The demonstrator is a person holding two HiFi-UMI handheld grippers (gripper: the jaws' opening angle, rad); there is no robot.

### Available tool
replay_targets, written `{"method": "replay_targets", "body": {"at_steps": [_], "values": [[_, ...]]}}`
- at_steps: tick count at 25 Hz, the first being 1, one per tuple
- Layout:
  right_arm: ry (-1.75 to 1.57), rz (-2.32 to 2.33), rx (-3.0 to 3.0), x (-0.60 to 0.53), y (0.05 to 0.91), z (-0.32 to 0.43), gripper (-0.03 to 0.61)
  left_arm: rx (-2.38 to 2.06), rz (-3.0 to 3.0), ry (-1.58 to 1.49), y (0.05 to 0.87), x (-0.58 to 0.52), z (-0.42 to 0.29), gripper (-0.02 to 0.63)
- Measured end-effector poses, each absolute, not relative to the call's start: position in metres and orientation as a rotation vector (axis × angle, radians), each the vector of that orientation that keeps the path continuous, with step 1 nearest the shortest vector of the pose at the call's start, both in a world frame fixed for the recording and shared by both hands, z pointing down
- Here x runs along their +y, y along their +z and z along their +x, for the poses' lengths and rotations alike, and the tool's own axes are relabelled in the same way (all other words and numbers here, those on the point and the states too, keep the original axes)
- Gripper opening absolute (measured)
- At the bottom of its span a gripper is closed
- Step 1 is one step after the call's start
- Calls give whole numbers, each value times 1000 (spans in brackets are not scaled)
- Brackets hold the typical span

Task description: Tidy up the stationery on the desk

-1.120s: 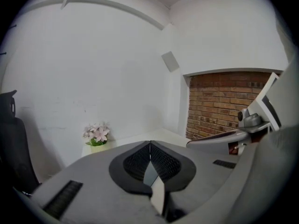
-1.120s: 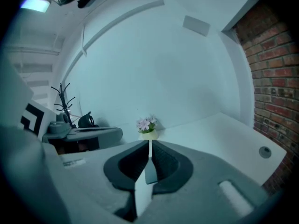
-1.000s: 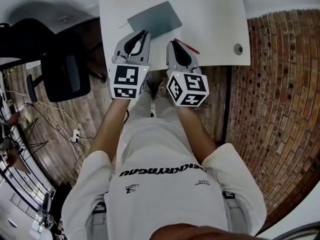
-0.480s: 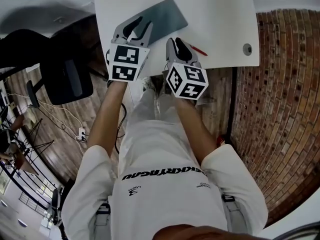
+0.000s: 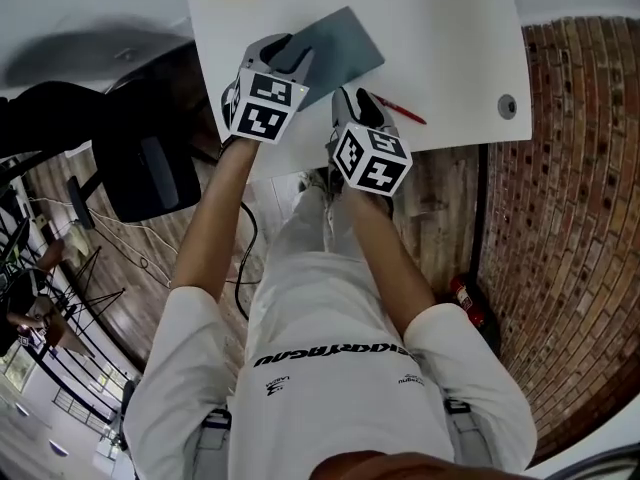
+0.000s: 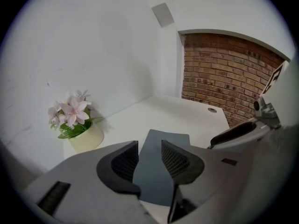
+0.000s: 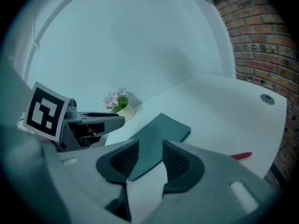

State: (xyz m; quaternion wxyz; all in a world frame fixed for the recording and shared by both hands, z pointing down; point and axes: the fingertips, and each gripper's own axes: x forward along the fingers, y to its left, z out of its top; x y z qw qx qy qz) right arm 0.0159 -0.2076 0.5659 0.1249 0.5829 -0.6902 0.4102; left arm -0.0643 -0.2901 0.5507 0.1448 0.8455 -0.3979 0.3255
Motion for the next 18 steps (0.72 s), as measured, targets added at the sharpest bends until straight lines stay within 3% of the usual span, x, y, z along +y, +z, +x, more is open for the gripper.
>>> {"method": "replay_targets", "body": {"at_steps": [18], "values": [[1434, 1679, -1814, -222, 634, 8, 176, -740, 2436, 1229, 630, -328, -50, 176]]}}
